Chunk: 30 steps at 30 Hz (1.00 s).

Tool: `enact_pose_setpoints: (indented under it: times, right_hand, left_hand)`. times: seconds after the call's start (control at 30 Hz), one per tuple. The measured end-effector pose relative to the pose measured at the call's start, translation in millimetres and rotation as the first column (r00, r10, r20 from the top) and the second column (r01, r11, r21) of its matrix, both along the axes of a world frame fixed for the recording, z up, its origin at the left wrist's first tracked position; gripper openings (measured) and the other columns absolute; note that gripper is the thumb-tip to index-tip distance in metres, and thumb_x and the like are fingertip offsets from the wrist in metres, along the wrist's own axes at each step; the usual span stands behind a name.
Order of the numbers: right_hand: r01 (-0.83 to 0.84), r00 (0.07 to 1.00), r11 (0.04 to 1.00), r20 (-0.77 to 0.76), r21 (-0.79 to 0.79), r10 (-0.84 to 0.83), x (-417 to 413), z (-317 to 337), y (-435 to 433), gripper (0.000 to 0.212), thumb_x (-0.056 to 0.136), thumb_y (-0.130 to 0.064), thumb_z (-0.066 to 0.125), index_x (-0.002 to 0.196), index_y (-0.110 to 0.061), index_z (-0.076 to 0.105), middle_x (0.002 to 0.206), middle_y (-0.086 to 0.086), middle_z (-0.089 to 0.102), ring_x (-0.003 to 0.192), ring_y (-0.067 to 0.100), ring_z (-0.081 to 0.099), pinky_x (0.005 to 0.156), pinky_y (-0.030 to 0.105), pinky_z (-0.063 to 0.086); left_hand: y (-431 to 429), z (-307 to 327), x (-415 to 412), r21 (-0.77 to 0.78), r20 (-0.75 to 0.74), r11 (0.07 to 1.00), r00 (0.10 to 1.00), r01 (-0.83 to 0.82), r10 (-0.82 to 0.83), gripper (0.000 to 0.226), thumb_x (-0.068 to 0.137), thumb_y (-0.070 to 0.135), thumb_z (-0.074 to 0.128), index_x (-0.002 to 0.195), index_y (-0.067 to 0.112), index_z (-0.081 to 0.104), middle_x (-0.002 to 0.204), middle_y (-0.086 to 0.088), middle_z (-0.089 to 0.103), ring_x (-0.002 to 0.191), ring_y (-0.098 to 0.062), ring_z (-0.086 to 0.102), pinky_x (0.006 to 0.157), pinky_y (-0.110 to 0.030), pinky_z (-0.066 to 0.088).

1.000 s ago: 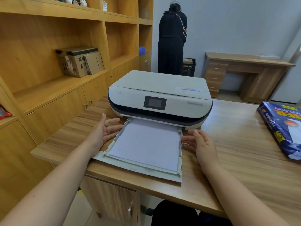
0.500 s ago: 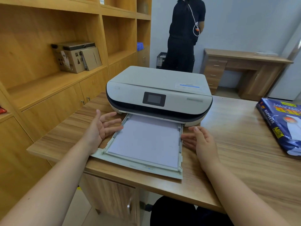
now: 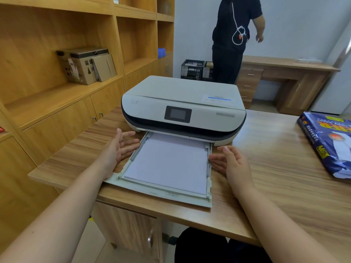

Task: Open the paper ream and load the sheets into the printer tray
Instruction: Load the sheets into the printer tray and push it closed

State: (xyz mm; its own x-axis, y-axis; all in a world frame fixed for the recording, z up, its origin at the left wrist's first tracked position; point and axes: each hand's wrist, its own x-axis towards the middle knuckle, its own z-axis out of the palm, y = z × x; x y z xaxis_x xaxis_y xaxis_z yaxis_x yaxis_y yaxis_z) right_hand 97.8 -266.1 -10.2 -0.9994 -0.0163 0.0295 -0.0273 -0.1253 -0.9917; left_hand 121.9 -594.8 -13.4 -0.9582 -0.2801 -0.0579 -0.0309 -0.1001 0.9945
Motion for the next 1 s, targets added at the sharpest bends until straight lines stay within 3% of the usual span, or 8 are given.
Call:
enact_pose_setpoints:
  times: [0.27,0.4,0.5,0.7,0.83,0.9,0.93,1.0]
  right_hand:
    - [0.007,0.999,0.999,-0.041,0.036,-0.005,-2.1,-2.9,-0.8,0.020,0.100,-0.019,0.043,0.101,-0.008,0.060,0.088,0.021,0.073,0.087,0.030,0.071,0.081,0.038,0.056]
    - [0.012,0.998,0.997,-0.066,0.076,-0.007,-3.2,-4.0,-0.6,0.021,0.100,-0.020,0.043,0.101,-0.008,0.059,0.086,0.017,0.074,0.086,0.027,0.071,0.080,0.034,0.055]
    - [0.004,0.998,0.998,-0.068,0.062,0.001,-3.6,-3.7,-0.2,0.020,0.100,-0.019,0.044,0.103,-0.006,0.059,0.087,0.020,0.073,0.086,0.029,0.071,0.083,0.036,0.055]
    - [-0.003,0.997,0.996,-0.077,0.090,0.010,-3.7,-5.0,0.1,0.014,0.098,-0.020,0.047,0.098,-0.013,0.060,0.087,0.019,0.073,0.085,0.027,0.071,0.086,0.041,0.054]
    - [-0.014,0.996,0.994,-0.086,0.109,0.024,0.3,0.2,0.4,0.008,0.096,-0.016,0.053,0.098,-0.017,0.060,0.087,0.014,0.073,0.086,0.025,0.070,0.089,0.042,0.054]
    - [-0.016,0.989,0.979,-0.138,0.201,0.045,4.5,4.4,-0.6,0.012,0.092,-0.015,0.059,0.100,-0.023,0.061,0.093,0.006,0.073,0.091,0.019,0.069,0.091,0.041,0.053]
    - [-0.020,0.980,0.960,-0.183,0.278,0.073,7.3,7.5,-1.4,0.017,0.090,-0.015,0.062,0.103,-0.025,0.062,0.099,0.001,0.072,0.096,0.014,0.067,0.093,0.039,0.052]
    - [-0.036,0.948,0.883,-0.264,0.468,0.179,13.9,12.7,-3.2,0.030,0.089,-0.019,0.064,0.117,-0.030,0.060,0.117,-0.010,0.064,0.110,0.006,0.057,0.100,0.032,0.045]
  left_hand:
    - [0.0,2.2,0.2,-0.063,0.026,0.998,0.999,0.025,-0.023,0.067,0.076,0.070,0.034,0.117,0.025,0.062,0.118,-0.007,0.067,0.104,-0.016,0.068,0.099,-0.036,0.047]
    - [1.8,2.9,3.1,-0.100,0.015,0.994,0.999,0.049,-0.048,0.070,0.076,0.070,0.037,0.122,0.023,0.060,0.120,-0.009,0.065,0.106,-0.015,0.067,0.098,-0.033,0.047]
    - [3.3,5.8,4.9,-0.142,0.030,0.987,0.997,0.074,-0.071,0.083,0.067,0.082,0.042,0.124,0.024,0.059,0.120,-0.006,0.065,0.107,-0.013,0.066,0.097,-0.031,0.047]
    - [1.0,11.4,-1.3,-0.176,0.131,0.978,0.987,0.115,-0.092,0.058,0.093,0.063,0.024,0.127,0.027,0.056,0.122,-0.003,0.061,0.107,-0.008,0.064,0.093,-0.026,0.046]
    - [2.4,17.8,6.8,-0.103,0.088,0.991,0.993,0.084,-0.075,0.042,0.092,0.055,0.044,0.118,0.026,0.061,0.134,-0.008,0.054,0.103,-0.014,0.068,0.093,-0.033,0.050]
    - [7.7,22.0,16.3,-0.107,0.039,0.991,0.996,0.079,-0.075,0.051,0.076,0.062,0.063,0.117,0.032,0.062,0.134,-0.002,0.056,0.106,-0.017,0.067,0.098,-0.038,0.048]
    - [11.6,24.0,21.2,-0.181,0.022,0.980,0.996,0.089,-0.087,0.059,0.068,0.067,0.066,0.118,0.036,0.061,0.131,0.004,0.057,0.110,-0.016,0.065,0.100,-0.038,0.047]
    - [22.8,27.0,30.4,-0.409,-0.001,0.905,0.992,0.118,-0.130,0.048,0.080,0.059,0.061,0.124,0.041,0.055,0.132,0.012,0.054,0.123,-0.013,0.053,0.106,-0.040,0.040]
